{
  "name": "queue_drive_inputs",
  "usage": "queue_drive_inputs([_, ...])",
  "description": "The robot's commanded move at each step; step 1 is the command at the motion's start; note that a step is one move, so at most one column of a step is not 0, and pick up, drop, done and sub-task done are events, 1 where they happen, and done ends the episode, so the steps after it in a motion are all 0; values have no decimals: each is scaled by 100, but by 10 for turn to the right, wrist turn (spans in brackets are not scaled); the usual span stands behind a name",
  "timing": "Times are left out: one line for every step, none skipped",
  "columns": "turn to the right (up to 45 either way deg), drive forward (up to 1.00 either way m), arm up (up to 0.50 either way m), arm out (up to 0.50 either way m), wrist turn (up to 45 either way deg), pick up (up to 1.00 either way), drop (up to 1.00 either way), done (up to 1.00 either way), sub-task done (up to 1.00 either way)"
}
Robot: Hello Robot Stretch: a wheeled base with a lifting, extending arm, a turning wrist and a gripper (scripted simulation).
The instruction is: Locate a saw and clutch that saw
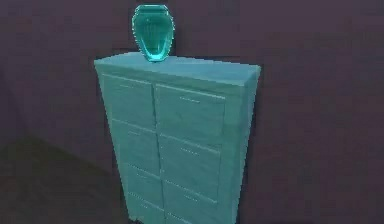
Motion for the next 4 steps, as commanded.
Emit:
queue_drive_inputs([450, 0, 0, 0, 0, 0, 0, 0, 0])
queue_drive_inputs([180, 0, 0, 0, 0, 0, 0, 0, 0])
queue_drive_inputs([0, 50, 0, 0, 0, 0, 0, 0, 0])
queue_drive_inputs([-450, 0, 0, 0, 0, 0, 0, 0, 0])
